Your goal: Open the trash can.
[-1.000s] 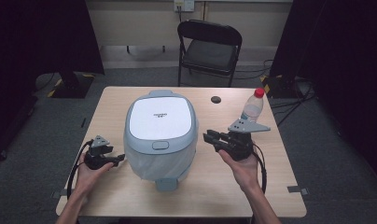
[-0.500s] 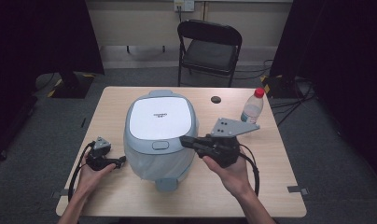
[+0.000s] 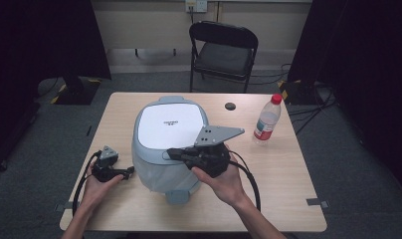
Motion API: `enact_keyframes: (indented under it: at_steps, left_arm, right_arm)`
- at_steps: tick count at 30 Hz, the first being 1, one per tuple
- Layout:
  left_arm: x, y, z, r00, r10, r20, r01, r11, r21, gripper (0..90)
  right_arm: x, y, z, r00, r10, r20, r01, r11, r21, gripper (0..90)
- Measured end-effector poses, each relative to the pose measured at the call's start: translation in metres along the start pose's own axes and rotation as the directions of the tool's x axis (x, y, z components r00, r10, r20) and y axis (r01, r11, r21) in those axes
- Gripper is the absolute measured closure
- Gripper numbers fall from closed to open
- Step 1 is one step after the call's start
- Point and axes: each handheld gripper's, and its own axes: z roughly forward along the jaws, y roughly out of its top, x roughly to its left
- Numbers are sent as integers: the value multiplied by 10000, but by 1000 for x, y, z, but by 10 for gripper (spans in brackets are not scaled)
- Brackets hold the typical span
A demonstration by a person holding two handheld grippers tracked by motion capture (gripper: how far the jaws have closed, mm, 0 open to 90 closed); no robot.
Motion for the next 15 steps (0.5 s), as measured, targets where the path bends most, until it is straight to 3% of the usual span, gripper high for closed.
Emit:
enact_keyframes:
  at_steps: [9,15]
  left_arm:
    - [0,0,0,10000,-22,-8,22,10000,11,145]
    - [0,1,1,10000,-13,21,12,10000,29,145]
  right_arm:
    - [-3,-3,1,9997,157,-167,-158,9999,-66,900]
    - [-5,-2,-5,9998,186,-31,-187,9997,-162,883]
